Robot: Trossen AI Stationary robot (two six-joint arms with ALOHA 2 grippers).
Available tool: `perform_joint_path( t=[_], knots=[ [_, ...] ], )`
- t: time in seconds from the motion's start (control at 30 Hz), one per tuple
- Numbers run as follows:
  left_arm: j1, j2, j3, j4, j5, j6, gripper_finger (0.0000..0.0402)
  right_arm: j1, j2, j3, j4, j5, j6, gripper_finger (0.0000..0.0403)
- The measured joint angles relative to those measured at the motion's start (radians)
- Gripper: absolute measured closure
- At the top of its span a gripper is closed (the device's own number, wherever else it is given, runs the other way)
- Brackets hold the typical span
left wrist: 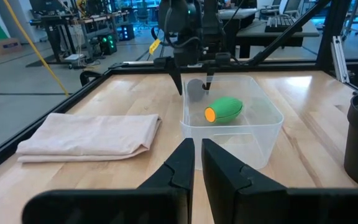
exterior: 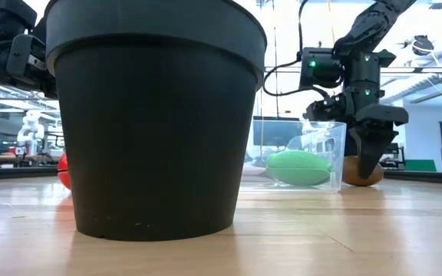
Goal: Pick and placing Produce into tupperware
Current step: Put the kiwi into the transparent bin
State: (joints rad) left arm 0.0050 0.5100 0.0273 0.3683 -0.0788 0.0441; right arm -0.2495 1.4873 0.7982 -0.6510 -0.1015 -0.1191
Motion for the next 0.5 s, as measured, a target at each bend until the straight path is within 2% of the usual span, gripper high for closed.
perform_joint_path(
  t=[0.27, 0.5],
  knots=[
    [0.000, 0.000, 0.000, 0.000, 0.000, 0.000, 0.0371, 0.000, 0.032, 0.000, 0.015, -0.003, 0.018, 0.0094],
    [0.000, 0.000, 0.000, 0.000, 0.000, -0.002, 0.0371, 0.001, 0.032, 0.000, 0.023, -0.004, 0.020, 0.0156]
  ],
)
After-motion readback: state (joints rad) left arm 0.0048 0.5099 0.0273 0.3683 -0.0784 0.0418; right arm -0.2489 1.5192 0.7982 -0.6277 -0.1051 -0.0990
